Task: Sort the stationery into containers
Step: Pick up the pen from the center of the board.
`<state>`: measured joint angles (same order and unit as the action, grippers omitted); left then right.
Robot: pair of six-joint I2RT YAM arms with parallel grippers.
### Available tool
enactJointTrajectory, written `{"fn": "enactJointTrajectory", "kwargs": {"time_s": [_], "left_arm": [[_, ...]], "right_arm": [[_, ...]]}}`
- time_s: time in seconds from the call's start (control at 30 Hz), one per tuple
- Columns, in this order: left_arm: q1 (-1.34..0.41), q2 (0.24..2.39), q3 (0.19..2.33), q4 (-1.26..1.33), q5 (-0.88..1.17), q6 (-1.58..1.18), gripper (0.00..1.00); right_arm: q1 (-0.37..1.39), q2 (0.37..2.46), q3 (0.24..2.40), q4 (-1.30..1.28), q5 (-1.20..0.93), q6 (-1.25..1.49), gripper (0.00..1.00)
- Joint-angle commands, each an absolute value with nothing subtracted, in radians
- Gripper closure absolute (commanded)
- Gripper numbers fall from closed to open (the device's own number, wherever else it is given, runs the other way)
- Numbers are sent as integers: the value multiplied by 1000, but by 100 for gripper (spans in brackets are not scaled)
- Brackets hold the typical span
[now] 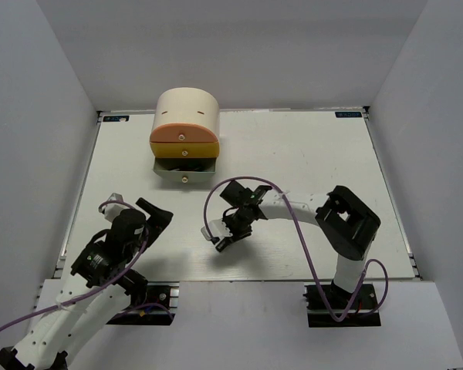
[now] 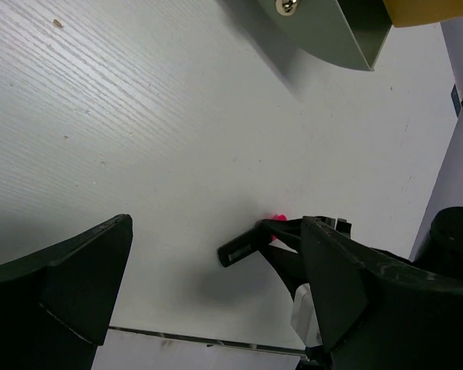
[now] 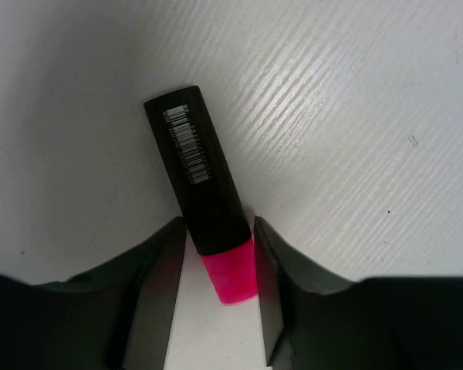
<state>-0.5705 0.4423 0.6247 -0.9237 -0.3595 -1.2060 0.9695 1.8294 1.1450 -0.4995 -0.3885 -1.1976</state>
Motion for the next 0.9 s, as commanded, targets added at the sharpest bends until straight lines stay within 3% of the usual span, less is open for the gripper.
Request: {"fn": "enactJointTrajectory", "kwargs": {"time_s": [0.0,0.07,0.1,0.23,0.57,0.67,0.87], "left_arm": [[-566,445,611,-934,-356,-1220,0],[-566,445,601,-923,-356,-1229,0],[-566,445,601,-914,-356,-1229,0],[-566,454,592,-905,-347,-1229,0],[-566,454,574,-877,-328,-1229,0],[-566,454,549,-844,-319,-1229,0],[-566,463,549,-824,-308,-1229,0]], "right_arm": [[976,1819,1085,-462,-327,-1192,61],[971,1813,1086,-460,-330,-1164,72],[968,1803,1103,-477,-340,-1146,83],[956,1780,1184,-544,-373,-1100,100],[851,1782,1592,-535,-302,-923,100],[848,1802,1626,-416,-213,-920,100],[850,1959,1851,-428,-157,-884,100]]}}
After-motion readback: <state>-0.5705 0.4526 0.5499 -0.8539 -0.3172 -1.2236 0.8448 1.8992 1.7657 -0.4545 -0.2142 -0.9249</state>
